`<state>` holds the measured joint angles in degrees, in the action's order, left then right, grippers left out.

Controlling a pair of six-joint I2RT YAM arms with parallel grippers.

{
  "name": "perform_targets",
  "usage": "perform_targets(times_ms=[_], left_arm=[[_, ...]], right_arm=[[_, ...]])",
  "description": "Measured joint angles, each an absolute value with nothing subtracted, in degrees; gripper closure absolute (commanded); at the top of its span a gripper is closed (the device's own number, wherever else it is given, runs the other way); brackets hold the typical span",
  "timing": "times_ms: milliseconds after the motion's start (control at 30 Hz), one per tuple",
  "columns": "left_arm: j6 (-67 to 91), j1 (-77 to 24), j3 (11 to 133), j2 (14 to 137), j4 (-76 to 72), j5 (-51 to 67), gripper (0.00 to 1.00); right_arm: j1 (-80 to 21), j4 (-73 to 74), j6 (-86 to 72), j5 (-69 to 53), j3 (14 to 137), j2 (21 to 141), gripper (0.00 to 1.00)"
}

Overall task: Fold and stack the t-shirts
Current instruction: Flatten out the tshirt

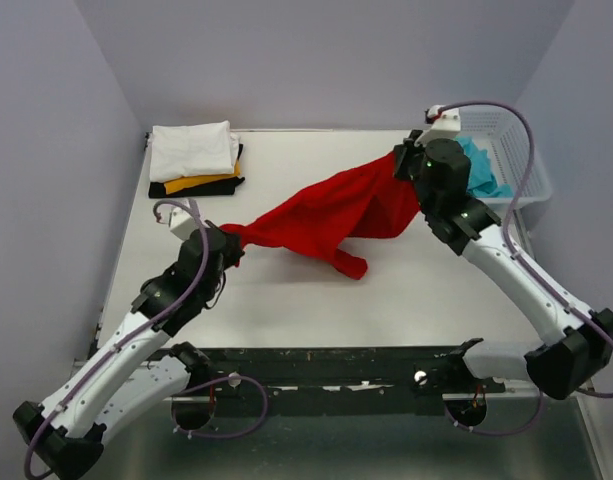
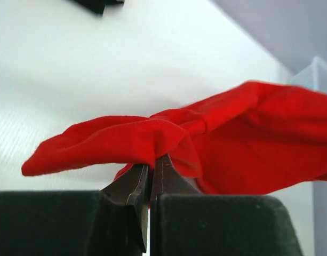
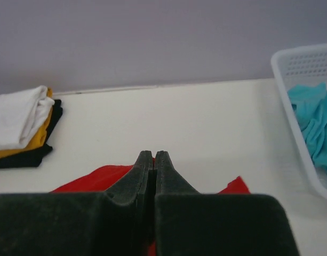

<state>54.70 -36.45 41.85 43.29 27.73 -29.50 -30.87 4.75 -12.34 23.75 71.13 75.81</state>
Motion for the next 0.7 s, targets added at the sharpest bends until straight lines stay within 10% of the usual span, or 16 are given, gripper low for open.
perform_targets(times_ms=[700], left_arm=[[32.9, -35.9, 71.9, 23.7, 27.1, -32.2, 1.00]], right_arm=[[-31.9, 10.0, -9.3, 17.8, 78.3, 43.0, 0.97]])
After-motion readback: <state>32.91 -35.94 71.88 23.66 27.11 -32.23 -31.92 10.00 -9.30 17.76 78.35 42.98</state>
